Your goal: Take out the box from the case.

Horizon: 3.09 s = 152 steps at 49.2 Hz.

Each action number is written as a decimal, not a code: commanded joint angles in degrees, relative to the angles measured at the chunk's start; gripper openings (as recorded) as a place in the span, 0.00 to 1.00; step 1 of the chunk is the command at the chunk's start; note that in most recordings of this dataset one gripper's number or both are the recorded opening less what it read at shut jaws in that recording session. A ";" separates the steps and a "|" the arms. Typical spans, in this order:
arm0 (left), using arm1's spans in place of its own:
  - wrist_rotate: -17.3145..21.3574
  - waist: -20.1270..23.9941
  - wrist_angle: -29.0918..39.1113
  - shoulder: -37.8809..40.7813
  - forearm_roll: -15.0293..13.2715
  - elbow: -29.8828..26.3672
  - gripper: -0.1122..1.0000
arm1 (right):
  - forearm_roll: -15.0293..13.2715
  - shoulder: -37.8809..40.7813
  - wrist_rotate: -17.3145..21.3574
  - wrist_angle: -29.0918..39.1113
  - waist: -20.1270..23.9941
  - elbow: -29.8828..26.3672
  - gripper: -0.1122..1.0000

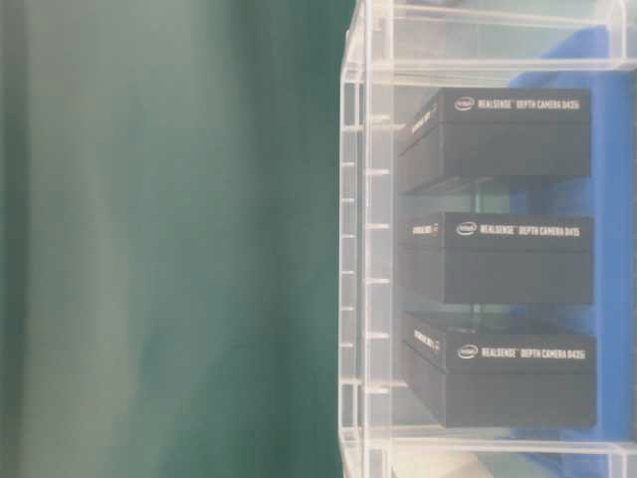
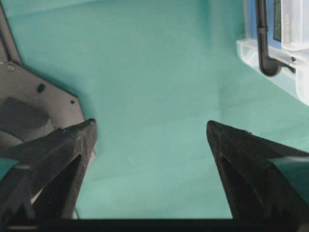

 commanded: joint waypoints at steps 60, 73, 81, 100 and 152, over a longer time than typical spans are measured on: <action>-0.09 0.09 0.26 0.26 0.26 -1.05 0.97 | 0.97 28.21 6.77 -3.87 8.88 -29.88 0.96; -0.09 0.09 0.35 0.26 0.26 -1.23 0.97 | 1.05 31.55 8.96 -4.48 11.07 -33.40 0.96; 0.18 0.09 0.26 0.26 0.35 -1.23 0.97 | 1.49 33.93 9.49 -4.48 11.69 -36.30 0.96; 0.62 0.09 0.18 0.26 0.26 -1.58 0.97 | 1.58 39.64 10.46 -4.66 12.39 -42.89 0.96; 0.70 0.09 0.18 0.09 0.26 -1.85 0.97 | 1.49 41.40 10.46 -4.39 12.66 -44.38 0.96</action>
